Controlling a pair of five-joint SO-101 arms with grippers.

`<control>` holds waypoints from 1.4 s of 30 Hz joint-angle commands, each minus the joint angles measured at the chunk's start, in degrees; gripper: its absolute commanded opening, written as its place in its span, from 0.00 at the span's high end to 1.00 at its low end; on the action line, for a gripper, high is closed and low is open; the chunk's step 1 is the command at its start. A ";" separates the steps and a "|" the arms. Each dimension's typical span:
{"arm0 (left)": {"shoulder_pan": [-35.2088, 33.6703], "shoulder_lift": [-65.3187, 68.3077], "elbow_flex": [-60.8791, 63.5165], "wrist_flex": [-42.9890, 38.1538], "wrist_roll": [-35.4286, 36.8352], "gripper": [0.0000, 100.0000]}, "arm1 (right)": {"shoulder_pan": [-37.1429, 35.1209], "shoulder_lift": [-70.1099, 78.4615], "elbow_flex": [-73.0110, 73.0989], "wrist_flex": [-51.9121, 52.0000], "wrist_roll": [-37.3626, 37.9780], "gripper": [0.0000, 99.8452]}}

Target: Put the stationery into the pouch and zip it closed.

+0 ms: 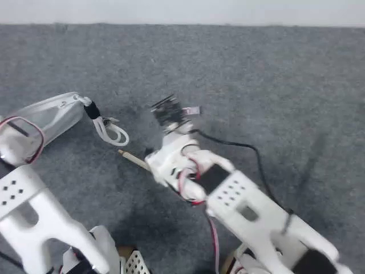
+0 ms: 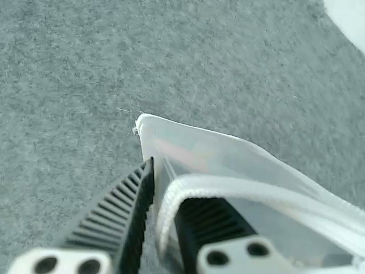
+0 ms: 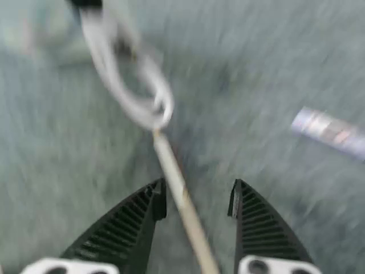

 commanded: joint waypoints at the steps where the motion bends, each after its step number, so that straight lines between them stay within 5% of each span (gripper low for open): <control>1: -0.44 -0.35 -0.13 -3.52 0.97 0.99 | -2.95 6.20 -4.22 -1.19 3.08 0.83; 15: -0.44 -0.35 -0.04 -3.52 0.97 0.99 | -1.45 26.42 -8.62 -8.57 7.03 0.86; 18: -0.44 -0.35 -0.04 -3.52 0.97 0.99 | -0.40 27.74 -11.60 -4.35 8.70 1.00; 27: -0.44 -0.35 -0.04 -3.52 0.97 0.99 | 7.16 18.68 -19.60 17.19 9.49 0.99; 33: -0.44 -0.35 -0.04 -3.52 0.97 0.99 | 8.84 11.82 -20.13 21.23 9.76 0.99; 42: -0.44 -0.35 -0.04 -3.60 0.97 0.99 | 0.66 13.23 -17.05 18.68 9.41 0.77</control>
